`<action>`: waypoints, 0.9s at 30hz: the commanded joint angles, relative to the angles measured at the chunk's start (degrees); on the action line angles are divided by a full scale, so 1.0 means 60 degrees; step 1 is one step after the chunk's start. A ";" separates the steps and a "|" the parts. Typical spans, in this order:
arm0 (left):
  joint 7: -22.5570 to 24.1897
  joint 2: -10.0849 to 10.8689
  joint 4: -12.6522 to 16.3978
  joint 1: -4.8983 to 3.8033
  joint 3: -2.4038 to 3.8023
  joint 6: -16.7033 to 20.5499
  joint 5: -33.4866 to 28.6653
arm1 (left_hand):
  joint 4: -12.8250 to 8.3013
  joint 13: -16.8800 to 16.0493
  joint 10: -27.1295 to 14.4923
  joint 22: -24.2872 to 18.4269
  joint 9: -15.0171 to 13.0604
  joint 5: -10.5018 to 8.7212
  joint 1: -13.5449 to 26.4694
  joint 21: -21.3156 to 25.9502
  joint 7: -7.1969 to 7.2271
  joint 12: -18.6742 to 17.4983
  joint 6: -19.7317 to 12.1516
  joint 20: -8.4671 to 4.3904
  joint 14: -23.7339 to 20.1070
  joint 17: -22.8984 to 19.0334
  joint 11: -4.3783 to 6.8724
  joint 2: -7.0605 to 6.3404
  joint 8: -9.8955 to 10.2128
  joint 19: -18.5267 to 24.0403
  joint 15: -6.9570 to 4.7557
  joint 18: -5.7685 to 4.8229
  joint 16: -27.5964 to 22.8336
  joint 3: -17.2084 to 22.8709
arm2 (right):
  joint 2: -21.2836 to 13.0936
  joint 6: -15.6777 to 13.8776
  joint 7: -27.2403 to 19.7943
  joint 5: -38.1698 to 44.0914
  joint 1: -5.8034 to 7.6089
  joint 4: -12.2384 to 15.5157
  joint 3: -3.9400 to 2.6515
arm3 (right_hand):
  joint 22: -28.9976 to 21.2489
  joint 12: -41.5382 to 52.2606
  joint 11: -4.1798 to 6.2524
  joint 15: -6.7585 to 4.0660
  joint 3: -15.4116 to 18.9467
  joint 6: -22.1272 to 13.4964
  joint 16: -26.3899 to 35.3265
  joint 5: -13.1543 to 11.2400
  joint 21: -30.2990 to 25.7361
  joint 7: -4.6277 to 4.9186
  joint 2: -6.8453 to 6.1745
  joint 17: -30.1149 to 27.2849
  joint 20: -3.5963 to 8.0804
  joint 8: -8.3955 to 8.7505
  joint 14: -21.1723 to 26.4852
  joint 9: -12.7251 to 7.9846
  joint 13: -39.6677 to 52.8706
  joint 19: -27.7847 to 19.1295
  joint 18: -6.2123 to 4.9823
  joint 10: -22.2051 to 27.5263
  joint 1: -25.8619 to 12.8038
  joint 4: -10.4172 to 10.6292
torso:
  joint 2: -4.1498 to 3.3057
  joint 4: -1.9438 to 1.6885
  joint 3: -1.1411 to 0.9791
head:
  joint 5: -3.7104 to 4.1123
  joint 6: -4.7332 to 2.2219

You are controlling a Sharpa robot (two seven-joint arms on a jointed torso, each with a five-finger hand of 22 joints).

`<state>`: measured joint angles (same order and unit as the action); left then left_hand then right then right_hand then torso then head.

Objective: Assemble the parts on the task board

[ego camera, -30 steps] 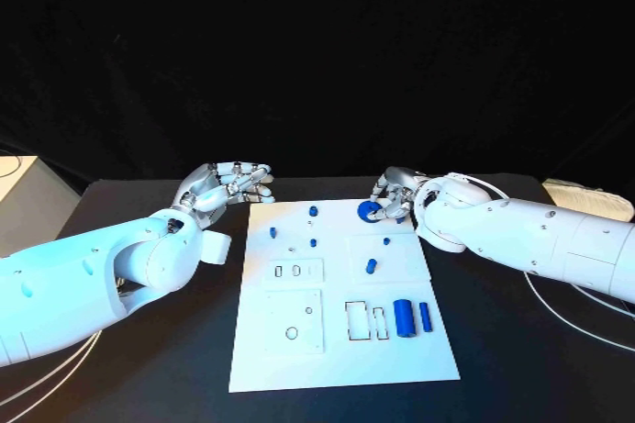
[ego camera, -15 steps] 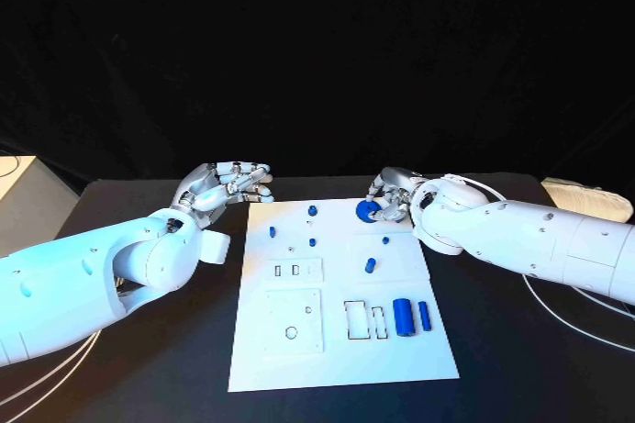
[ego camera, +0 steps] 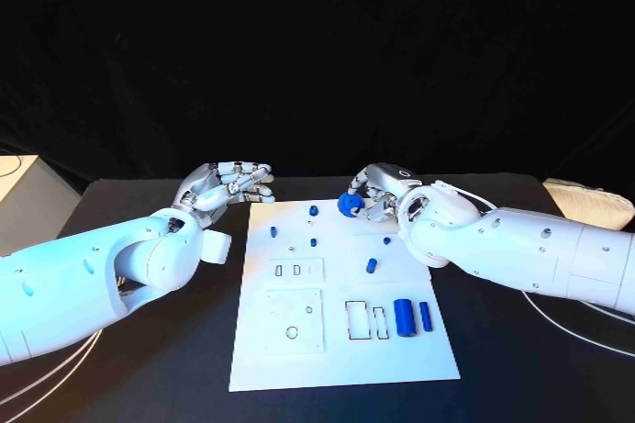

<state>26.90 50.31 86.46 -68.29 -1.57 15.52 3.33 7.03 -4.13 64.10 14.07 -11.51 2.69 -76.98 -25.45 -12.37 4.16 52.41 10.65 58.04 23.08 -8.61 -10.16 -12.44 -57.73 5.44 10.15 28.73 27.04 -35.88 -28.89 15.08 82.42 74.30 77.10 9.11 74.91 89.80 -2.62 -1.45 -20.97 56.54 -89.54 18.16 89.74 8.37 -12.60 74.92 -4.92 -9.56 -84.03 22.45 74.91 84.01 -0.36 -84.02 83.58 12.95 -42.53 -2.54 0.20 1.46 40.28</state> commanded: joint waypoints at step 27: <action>0.0037 -0.0076 0.0023 -0.0008 0.0009 -0.0208 0.0032 | -0.0063 0.0002 -0.0046 0.0024 -0.0015 0.0031 -0.0028 -0.0053 -0.0029 -0.0036 -0.0064 0.0020 -0.0058 0.0013 -0.0046 0.0091 0.0049 0.0067 0.0011 0.0006 0.0001 0.0034 | 0.1456 0.0090 0.0219 0.1058 -0.0487 -0.0605 -0.0002 | 0.2515 0.0033 0.0048 -0.0057 -0.0134 0.0588 -0.0055 -0.0122 0.0043 -0.0263 -0.0041 0.2425 0.0102 -0.0328 -0.0975 0.0123 0.2515 0.0998 0.0061 -0.0997 -0.0208 -0.0001 | -0.0022 -0.0012 0.0011 | -0.0136 0.0116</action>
<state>26.81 49.99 86.49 -68.29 -1.57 15.31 3.34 6.88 -4.13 64.10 14.15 -11.50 2.69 -76.98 -25.45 -12.36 4.16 52.42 10.65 58.04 23.07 -8.61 -10.16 -12.44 -57.73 5.45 10.16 28.73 27.20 -27.26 -29.65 16.14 87.56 71.46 73.61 9.10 74.95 89.80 -2.63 -1.44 -21.30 56.56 -89.54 17.70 89.74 8.37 -13.01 74.91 -4.51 -10.43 -84.03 22.50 74.95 84.01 -0.37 -84.01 82.74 12.95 -42.67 -2.63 0.31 0.72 40.92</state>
